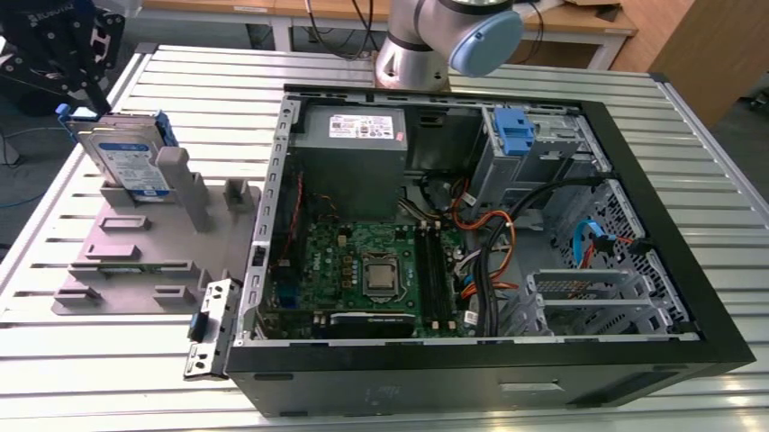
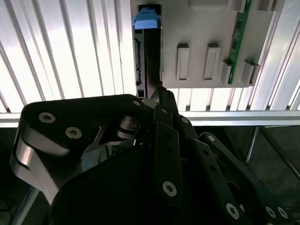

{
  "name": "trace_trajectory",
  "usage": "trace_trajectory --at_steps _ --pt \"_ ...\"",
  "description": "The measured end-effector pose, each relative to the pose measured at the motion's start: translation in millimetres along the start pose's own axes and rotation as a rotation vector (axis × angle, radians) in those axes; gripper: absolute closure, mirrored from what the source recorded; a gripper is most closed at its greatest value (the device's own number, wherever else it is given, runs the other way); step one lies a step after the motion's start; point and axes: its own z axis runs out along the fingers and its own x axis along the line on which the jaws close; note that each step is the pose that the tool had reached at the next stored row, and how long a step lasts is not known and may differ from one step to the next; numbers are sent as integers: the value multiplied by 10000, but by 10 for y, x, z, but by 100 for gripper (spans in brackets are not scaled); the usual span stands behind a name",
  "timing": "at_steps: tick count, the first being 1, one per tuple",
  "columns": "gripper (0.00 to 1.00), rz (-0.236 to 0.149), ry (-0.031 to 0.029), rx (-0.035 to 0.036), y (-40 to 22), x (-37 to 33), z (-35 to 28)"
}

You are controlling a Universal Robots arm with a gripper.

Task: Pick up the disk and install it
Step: 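Pick up the disk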

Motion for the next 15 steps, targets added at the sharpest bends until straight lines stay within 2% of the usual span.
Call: trace_trajectory --at_steps 8,10,15 --pt "89 -39 -1 -1 0 0 0" --pt "89 -242 7 0 0 0 1" --pt "89 -1076 40 4 0 0 1"
